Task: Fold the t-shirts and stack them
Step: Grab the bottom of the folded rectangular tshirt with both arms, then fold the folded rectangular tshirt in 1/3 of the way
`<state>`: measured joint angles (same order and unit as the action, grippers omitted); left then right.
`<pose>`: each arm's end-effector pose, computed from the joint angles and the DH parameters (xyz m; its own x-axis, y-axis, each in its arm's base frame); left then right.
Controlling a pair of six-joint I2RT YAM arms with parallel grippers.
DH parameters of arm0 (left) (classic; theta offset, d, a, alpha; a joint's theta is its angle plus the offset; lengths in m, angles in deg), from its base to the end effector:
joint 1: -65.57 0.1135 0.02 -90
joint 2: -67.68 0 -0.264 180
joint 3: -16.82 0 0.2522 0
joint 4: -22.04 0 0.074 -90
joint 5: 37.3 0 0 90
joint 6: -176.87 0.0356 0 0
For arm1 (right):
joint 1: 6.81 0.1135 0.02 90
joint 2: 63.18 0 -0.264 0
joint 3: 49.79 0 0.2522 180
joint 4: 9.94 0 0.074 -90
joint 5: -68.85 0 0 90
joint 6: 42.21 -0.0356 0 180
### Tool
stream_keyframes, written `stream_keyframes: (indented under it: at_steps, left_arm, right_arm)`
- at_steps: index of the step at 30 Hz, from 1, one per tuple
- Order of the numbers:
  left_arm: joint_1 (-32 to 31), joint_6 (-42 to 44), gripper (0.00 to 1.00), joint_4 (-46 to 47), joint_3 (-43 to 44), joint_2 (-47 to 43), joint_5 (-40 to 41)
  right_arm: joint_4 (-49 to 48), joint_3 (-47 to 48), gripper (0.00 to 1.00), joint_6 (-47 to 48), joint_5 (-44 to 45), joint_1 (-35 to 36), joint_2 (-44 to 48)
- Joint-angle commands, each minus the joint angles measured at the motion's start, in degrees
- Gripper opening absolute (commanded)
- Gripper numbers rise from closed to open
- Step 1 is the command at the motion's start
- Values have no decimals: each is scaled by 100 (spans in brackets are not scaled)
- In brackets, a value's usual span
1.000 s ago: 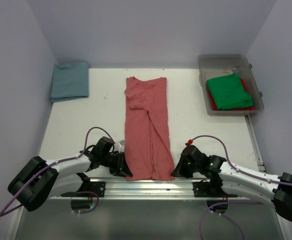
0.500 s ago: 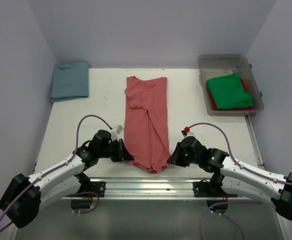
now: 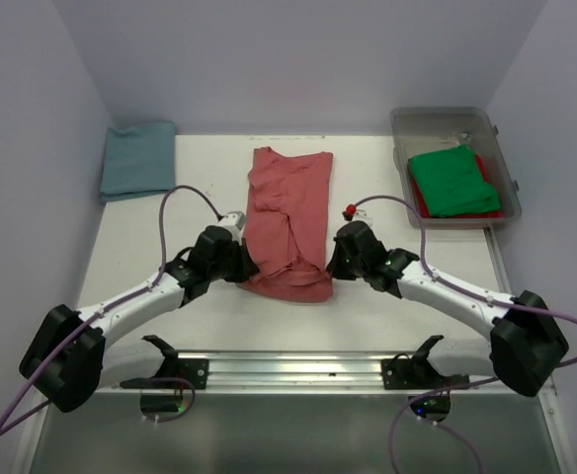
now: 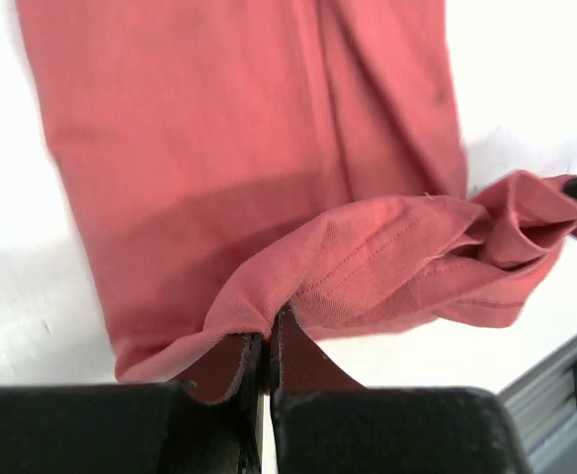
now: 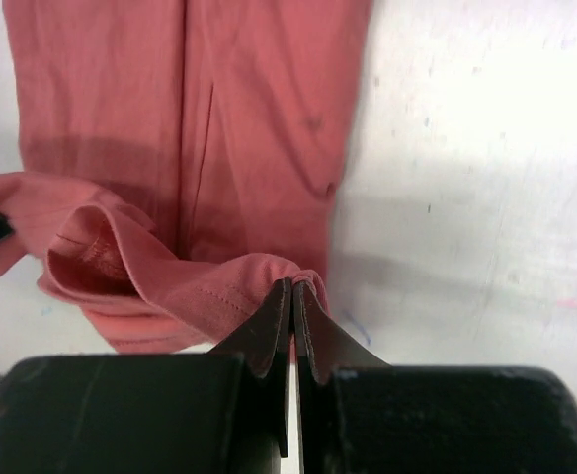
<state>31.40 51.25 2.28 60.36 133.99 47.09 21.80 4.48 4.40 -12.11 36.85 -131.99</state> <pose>0.1860 -0.1304 0.1837 -0.8149 -0.1474 -0.5606 0.1771 0.8576 -0.4829 0.1805 0.1645 0.2174 -0.7944 0.1797 -0.5803 -0.0792 0.9164 0.3923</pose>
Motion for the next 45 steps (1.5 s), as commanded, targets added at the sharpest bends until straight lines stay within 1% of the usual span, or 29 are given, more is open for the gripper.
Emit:
stream_keyframes:
  at_steps: [1,7,8,15,17,18,19,21,22,24,25,26,27,28,29,30,31,32,34,35,37,38,39,40,41,42,43,44,45]
  left_arm:
    - [191,424,0,738,581,181,508]
    - [613,450,0,1013,1038,813,289]
    - [666,442,0,1100,1065,884,271]
    - [1122,380,0,1329,1504,1692,429]
    - [1193,380,0,1575,1636,2026,403]
    - [1255,415,0,1645,1854,2166,359]
    - [1299,441,0,1802,1978,2498,324]
    - [1456,450,0,1944,2391,2851,-9]
    - [1536,442,0,2145,2531,3201,-211]
    - [1746,389,0,2261,2943,3528,-719]
    - [1817,354,4,2339,3042,3756,-827]
    - [1861,354,22,2575,3121,3845,-915]
    - [1975,319,37,2595,3296,3916,-933]
    - [2037,327,46,2673,3358,3969,-899]
    - [2090,327,71,2709,3350,3952,-803]
    - [2221,266,90,2753,3315,3900,-671]
    - [2292,240,100,2849,3263,3742,-679]
    - [2362,231,100,2876,3106,3619,-670]
    - [2512,222,100,3147,2851,3199,-670]
    - [2529,230,100,3236,2597,3065,-731]
    - [2530,231,100,3472,2367,2758,-1038]
    - [2530,213,100,3491,2235,2696,-1213]
    - [2512,265,100,3465,2217,2677,-1571]
    - [2512,292,100,3126,2234,2686,-1662]
    - [2495,388,100,2975,2286,2712,-1907]
    - [2494,424,100,2930,2261,2747,-2066]
    - [2477,424,100,2938,2225,2817,-2198]
    - [2477,424,98,3025,2086,2844,-2364]
    - [2468,389,97,3261,1971,2888,-2871]
  right_arm:
    - [-611,615,0,727,212,-270,-596]
    - [-857,1397,0,1113,63,-604,-1519]
    - [-866,1607,0,1149,2,-683,-1790]
    - [-901,2469,0,1369,-121,-938,-2847]
    - [-858,2793,0,1395,-104,-1017,-3093]
    - [-770,2917,0,1439,-69,-1017,-3294]
    - [-726,3023,0,1457,79,-1043,-3409]
    - [-604,3357,0,1474,238,-1079,-3663]
    - [-524,3480,0,1483,491,-1079,-3726]
    - [-375,3832,0,1483,773,-1088,-3849]
    - [-348,3928,0,1501,879,-1088,-3954]
    - [-287,4173,3,1501,1168,-1088,-4034]
    - [-182,4297,8,1536,1292,-1096,-4087]
    - [-154,4507,13,1553,1424,-1096,-4209]
    - [-145,4570,23,1571,1617,-1096,-4254]
    - [-67,4649,39,1667,1688,-1088,-4280]
    - [-5,4693,54,1677,1819,-1088,-4289]
    - [39,4650,73,1677,1830,-1096,-4202]
    - [-267,4327,77,1738,1839,-1088,-3939]
    - [-434,3890,81,1747,1786,-1070,-3598]
    - [-821,3309,82,1791,1663,-1035,-3297]
    - [-900,3166,82,1817,1515,-1000,-3148]
    - [-1032,3052,77,1843,1313,-1000,-2938]
    - [-1059,2868,72,1852,789,-991,-2849]
    - [-1103,2770,62,1818,558,-982,-2770]
    - [-1304,2647,32,1695,338,-982,-2656]
    - [-1366,2463,13,1607,-134,-982,-2602]
    - [-1480,2357,0,1511,-383,-973,-2567]
    - [-1768,2243,0,1336,-672,-982,-2532]
